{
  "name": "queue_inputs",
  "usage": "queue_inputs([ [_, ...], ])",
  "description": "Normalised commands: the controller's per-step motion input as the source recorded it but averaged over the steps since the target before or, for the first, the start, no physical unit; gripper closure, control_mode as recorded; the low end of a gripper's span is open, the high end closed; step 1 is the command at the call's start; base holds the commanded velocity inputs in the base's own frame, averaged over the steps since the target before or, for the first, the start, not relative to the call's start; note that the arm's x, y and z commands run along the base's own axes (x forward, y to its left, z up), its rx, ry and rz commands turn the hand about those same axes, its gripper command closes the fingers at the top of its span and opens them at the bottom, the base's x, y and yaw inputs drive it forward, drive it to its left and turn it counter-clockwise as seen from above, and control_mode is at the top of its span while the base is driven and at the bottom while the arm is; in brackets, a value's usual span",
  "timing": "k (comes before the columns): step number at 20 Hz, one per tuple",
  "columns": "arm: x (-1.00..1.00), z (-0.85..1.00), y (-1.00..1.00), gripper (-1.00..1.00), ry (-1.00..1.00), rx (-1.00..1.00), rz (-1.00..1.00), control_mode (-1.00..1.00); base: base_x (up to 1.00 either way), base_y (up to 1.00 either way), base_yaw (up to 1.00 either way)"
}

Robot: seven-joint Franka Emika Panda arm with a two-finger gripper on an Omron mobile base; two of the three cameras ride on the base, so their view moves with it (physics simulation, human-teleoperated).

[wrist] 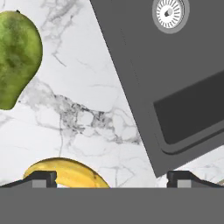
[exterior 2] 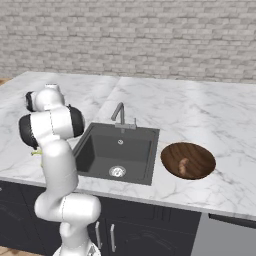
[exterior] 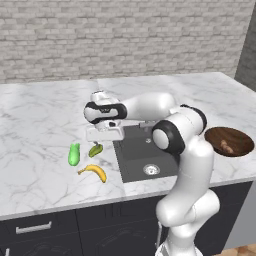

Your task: There is a mixed pile of frozen fruits and vegetables on the counter. Locate all the frozen vegetables and place the items in a bowl on the counter. Take all the frozen fruits and defrost them in a running sink.

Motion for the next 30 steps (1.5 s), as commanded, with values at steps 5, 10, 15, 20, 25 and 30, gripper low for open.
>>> queue_inputs([
  [5, 0.15, 0.0, 0.51, -1.0, -0.02, 0.0, -0.02, -1.0, 0.0, 0.0, 0.0],
  [10, 0.14, 0.0, 0.47, -1.0, -0.02, 0.0, -0.01, -1.0, 0.0, 0.0, 0.0],
  [15, 0.25, -0.08, 0.44, -1.0, 0.01, 0.0, 0.03, -1.0, 0.0, 0.0, 0.0],
  [20, 0.22, -0.1, 0.44, -1.0, 0.0, -0.01, 0.04, -1.0, 0.0, 0.0, 0.0],
  [25, 0.2, -0.12, 0.37, -1.0, 0.0, 0.0, 0.11, -1.0, 0.0, 0.0, 0.0],
  [30, 0.22, -0.12, 0.28, -1.0, -0.01, 0.0, 0.13, -1.0, 0.0, 0.0, 0.0],
])
